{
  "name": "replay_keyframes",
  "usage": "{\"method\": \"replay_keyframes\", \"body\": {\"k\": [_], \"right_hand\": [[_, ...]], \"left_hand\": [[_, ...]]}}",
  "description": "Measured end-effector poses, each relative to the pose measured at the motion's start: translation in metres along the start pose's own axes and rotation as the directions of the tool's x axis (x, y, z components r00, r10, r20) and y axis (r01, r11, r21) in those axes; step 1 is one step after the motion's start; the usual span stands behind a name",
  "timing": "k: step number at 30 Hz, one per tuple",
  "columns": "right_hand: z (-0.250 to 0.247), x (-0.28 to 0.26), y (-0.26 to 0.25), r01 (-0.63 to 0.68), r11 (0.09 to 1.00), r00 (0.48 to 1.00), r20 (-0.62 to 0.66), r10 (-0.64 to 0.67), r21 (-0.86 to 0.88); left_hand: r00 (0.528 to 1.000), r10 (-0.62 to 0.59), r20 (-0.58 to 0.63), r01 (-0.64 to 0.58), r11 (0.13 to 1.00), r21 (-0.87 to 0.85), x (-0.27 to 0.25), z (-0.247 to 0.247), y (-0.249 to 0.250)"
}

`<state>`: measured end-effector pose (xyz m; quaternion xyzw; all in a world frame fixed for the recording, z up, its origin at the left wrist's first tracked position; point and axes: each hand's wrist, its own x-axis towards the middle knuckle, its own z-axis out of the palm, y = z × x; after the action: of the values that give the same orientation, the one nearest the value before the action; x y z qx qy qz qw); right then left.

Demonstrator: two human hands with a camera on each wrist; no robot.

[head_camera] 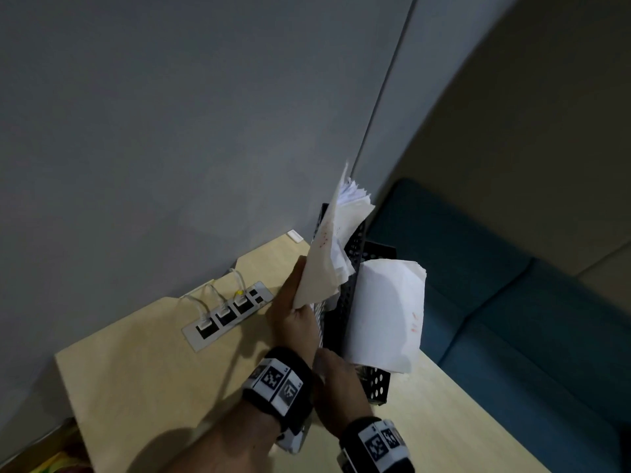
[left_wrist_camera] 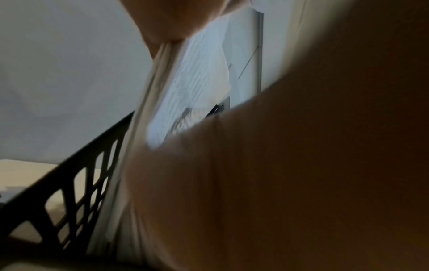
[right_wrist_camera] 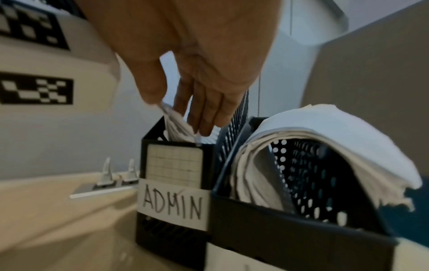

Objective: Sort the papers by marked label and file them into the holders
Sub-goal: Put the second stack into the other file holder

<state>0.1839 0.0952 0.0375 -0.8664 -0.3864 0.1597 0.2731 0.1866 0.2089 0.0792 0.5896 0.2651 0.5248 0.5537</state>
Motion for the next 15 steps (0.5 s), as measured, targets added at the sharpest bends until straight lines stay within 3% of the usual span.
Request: {"method": "replay_keyframes", "body": {"k": [3, 7, 12, 15], "right_hand": [[-0.006, -0.002, 0.005, -0.025, 0.971, 0.994, 0.095, 0.049, -0.238], [-0.002, 0.002, 0.01, -0.051, 0.966, 0.997, 0.041, 0.063, -0.253], [0.004, 0.008, 0.012, -0.044, 0.943, 0.998, 0.028, 0.056, -0.331], [0.02, 0.001, 0.019, 0.021, 0.94, 0.997, 0.078, 0.007, -0.341]], "left_hand": [[0.99, -0.062, 0.124, 0.061, 0.998, 0.014, -0.004, 0.002, -0.006], [0.966, 0.011, 0.258, -0.107, 0.927, 0.36, -0.012, -0.008, -0.015], [0.909, -0.212, 0.359, 0.01, 0.872, 0.489, -0.02, -0.012, -0.01], [0.83, -0.324, 0.454, 0.033, 0.841, 0.54, -0.028, -0.018, -0.011]]}}
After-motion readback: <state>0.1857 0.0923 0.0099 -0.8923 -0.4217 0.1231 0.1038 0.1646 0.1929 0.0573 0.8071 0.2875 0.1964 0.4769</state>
